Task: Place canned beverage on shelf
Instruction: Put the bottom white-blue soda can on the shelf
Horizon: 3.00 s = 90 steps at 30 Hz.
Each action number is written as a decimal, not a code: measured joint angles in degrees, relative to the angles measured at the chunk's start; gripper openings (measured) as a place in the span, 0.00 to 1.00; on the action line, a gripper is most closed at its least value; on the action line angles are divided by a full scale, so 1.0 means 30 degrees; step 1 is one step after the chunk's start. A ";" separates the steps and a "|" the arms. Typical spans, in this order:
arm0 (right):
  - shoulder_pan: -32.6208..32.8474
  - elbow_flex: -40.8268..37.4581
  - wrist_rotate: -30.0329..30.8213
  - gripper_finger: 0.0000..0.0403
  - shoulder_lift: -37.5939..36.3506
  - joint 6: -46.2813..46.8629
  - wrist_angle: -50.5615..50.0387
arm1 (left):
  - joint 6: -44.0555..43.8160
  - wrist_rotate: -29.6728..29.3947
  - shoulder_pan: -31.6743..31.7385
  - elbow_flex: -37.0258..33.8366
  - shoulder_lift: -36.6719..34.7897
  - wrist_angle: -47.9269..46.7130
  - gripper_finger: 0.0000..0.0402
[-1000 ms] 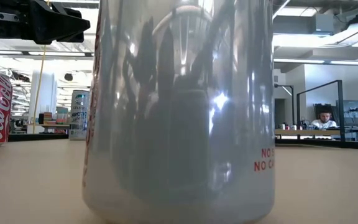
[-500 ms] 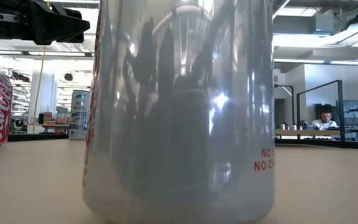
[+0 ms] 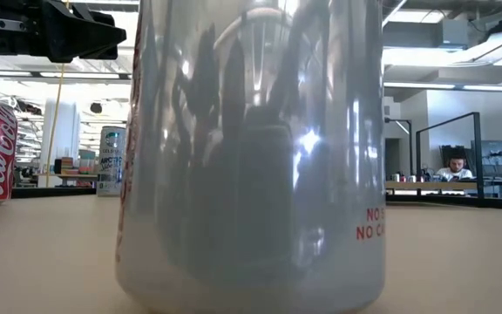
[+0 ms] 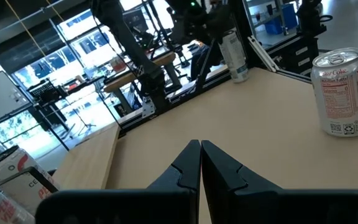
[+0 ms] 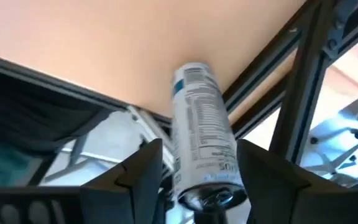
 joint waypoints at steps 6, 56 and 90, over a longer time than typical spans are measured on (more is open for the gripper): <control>-0.1790 0.0572 0.0342 0.44 0.0000 -0.2499 -0.1352 | 0.0000 0.0002 0.0000 0.0000 0.0000 -0.0022 0.00; 0.4680 -0.1266 -0.0269 0.98 0.0022 0.7275 0.5198 | 0.0015 -0.0001 0.0000 0.0000 0.0004 -0.0306 0.00; -0.6308 0.1018 -0.0597 0.69 0.0022 -0.6342 -0.3011 | -0.0112 -0.0001 -0.0002 0.0000 0.0005 -0.0299 0.00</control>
